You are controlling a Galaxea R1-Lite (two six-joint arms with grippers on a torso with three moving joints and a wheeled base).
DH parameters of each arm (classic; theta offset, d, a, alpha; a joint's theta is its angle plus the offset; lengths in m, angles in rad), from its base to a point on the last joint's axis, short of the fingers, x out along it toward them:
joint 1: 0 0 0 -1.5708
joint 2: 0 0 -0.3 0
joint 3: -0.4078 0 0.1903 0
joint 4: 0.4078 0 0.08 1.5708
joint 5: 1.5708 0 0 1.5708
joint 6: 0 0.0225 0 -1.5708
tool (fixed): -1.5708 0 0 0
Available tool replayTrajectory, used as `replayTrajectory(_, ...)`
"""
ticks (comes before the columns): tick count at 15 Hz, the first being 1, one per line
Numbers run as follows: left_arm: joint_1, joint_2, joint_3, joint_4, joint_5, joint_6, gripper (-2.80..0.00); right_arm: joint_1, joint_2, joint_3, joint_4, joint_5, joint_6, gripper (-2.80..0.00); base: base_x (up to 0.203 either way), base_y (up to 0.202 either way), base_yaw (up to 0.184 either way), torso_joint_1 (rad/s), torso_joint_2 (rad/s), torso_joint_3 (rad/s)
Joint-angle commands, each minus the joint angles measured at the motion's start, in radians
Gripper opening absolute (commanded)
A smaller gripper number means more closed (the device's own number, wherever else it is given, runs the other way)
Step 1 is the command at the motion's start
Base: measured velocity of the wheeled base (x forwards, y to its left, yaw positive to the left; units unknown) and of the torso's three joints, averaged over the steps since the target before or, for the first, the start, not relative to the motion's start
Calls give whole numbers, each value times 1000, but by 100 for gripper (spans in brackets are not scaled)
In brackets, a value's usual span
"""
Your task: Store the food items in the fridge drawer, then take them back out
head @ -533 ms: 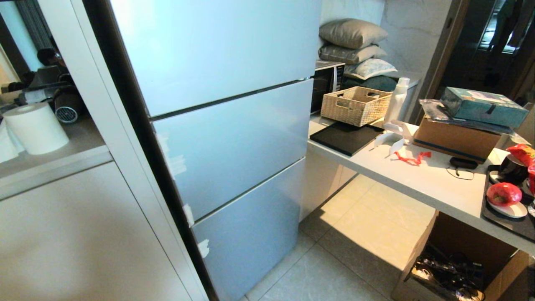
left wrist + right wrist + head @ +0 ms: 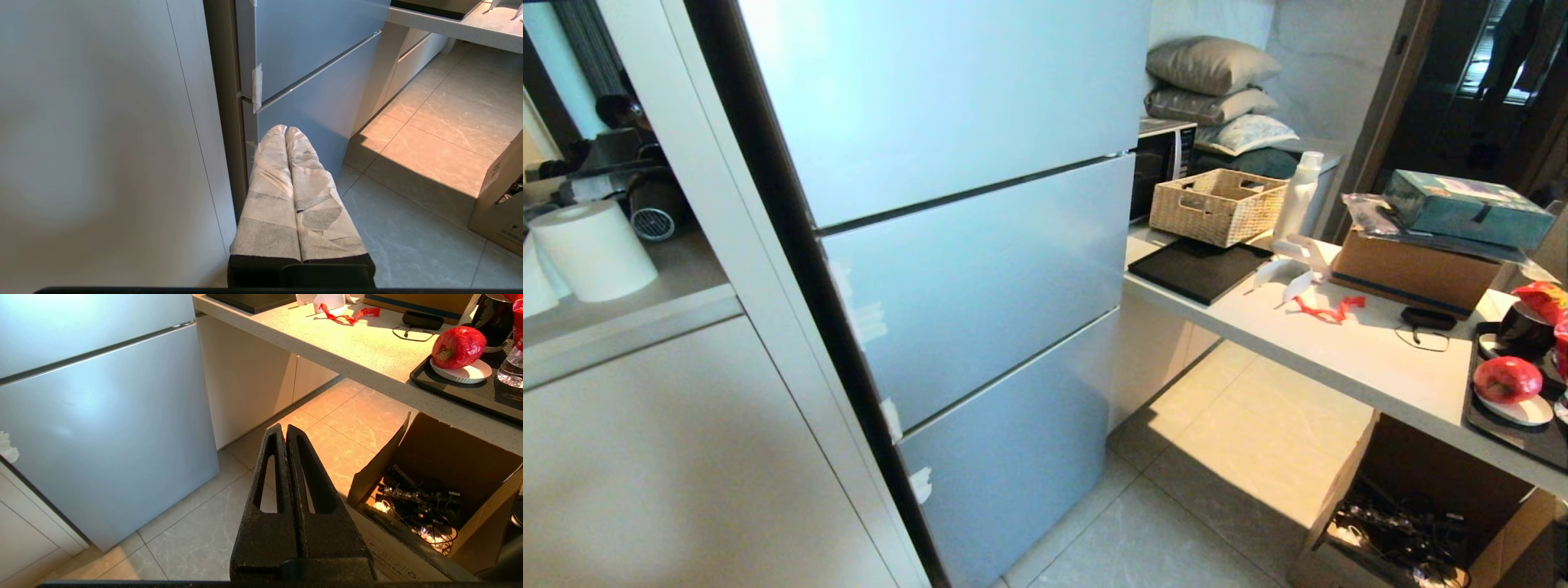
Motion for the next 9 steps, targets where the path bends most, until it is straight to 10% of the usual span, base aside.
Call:
replayTrajectory(1, 0, 0, 2, -3, -2, 9, -280, 0, 2, 0, 0, 0, 0, -280, 0, 0, 0, 0, 0, 0)
replayTrajectory(9, -17, 265, -239, -20, -61, -128, -280, 0, 2, 0, 0, 0, 0, -280, 0, 0, 0, 0, 0, 0)
